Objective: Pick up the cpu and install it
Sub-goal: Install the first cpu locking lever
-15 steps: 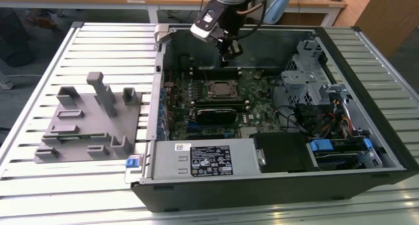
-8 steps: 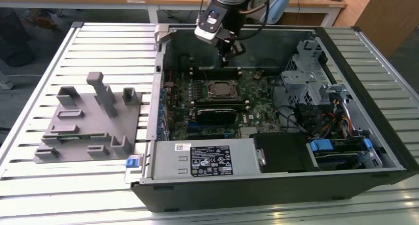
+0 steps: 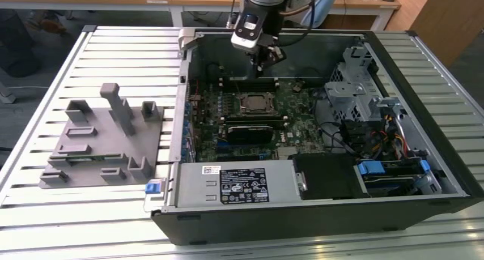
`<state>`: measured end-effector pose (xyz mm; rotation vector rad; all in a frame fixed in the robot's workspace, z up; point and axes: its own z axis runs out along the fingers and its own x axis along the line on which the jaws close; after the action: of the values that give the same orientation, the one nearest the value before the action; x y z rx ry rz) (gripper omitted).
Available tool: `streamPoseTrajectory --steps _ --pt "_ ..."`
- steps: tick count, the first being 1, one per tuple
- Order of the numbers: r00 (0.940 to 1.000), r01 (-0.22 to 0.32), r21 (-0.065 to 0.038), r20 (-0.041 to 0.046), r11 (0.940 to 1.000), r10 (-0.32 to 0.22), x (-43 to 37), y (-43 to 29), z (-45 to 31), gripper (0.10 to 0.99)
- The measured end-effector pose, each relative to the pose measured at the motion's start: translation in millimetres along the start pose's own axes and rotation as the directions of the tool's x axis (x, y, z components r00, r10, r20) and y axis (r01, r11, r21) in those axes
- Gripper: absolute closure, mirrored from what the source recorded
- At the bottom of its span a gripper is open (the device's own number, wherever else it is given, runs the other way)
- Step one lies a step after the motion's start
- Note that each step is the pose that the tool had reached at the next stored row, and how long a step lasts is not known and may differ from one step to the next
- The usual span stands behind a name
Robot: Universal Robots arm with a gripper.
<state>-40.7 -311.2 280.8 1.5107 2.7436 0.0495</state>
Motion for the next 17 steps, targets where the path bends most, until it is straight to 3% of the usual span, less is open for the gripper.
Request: streamPoseTrajectory --steps 5,9,13,17 --pt "0.9960 0.090 0.001 -0.0029 0.9960 -0.090 0.0 0.0 0.2 0.980" --pt "0.9868 0.162 0.001 -0.0053 0.9868 -0.162 0.0 0.0 0.3 0.980" --pt "0.9724 0.233 0.001 -0.0077 0.9725 -0.233 0.0 0.0 0.4 0.980" --pt "0.9527 0.304 0.001 -0.0101 0.9527 -0.304 0.0 0.0 0.6 0.980"
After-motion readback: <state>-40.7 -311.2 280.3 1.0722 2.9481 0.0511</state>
